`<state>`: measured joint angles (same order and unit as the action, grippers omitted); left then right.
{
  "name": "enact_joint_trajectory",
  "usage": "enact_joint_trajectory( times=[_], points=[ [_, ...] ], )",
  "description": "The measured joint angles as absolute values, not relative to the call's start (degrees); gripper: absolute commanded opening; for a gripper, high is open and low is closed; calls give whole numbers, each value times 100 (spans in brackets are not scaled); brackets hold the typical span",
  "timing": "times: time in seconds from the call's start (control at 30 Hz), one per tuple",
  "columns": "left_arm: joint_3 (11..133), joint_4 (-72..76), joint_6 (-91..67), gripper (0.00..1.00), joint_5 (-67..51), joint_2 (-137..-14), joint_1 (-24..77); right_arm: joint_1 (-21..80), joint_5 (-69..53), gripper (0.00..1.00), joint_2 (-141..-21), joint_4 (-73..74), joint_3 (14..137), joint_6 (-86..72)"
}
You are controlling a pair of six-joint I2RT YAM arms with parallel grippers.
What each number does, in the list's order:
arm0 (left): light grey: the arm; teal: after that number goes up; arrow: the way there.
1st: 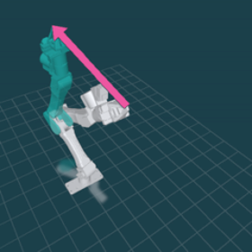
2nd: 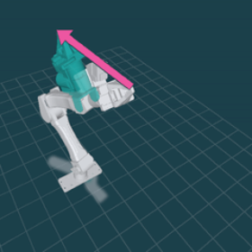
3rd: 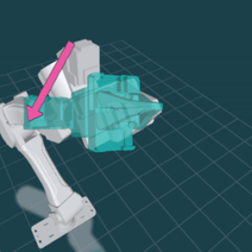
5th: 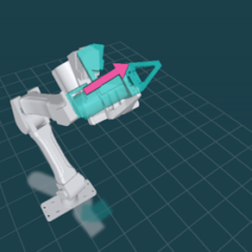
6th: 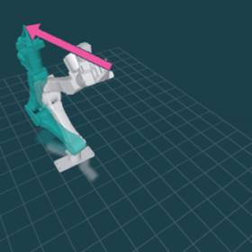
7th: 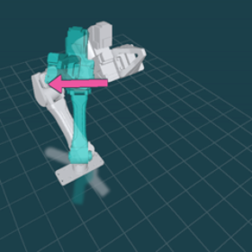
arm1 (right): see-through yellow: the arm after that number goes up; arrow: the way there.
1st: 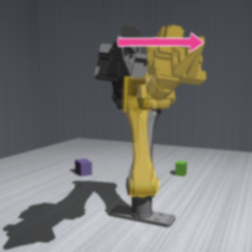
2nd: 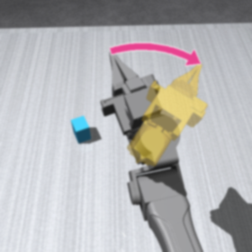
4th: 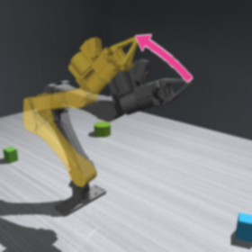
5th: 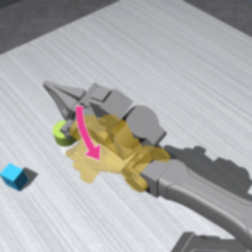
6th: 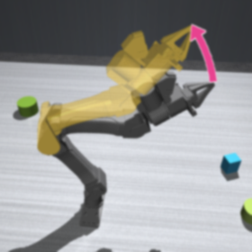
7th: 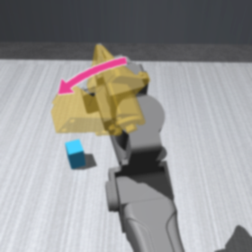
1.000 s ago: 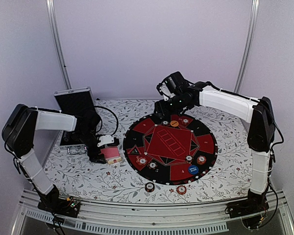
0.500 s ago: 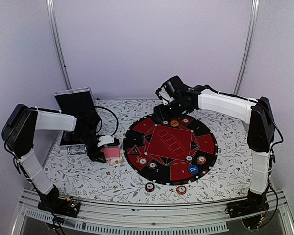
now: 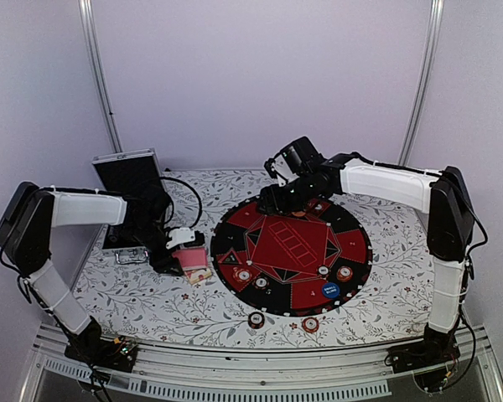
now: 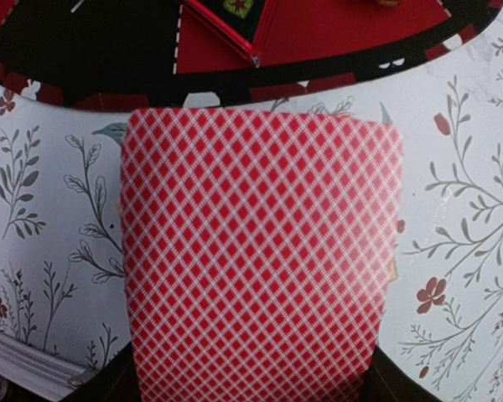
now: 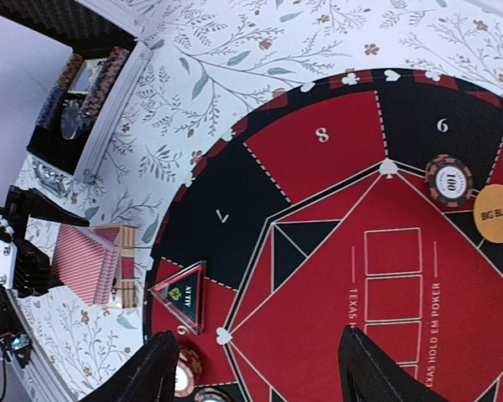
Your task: Distribute texas hold em gaming equipment
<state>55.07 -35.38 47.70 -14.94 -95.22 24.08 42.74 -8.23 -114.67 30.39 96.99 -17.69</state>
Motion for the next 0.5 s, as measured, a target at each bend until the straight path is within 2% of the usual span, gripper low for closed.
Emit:
enact_joint_trajectory(
  times=[0.33,0.5],
  points=[
    [5452,-3588,4731,44,-1500,-9251,2469,4274,-2213,74,-11316,2112,9035,-2517],
    [5800,-3905,4661,42,-1625,-9115,2499,4294,-2950,77,-11255,1402,8593,-3089]
  ],
)
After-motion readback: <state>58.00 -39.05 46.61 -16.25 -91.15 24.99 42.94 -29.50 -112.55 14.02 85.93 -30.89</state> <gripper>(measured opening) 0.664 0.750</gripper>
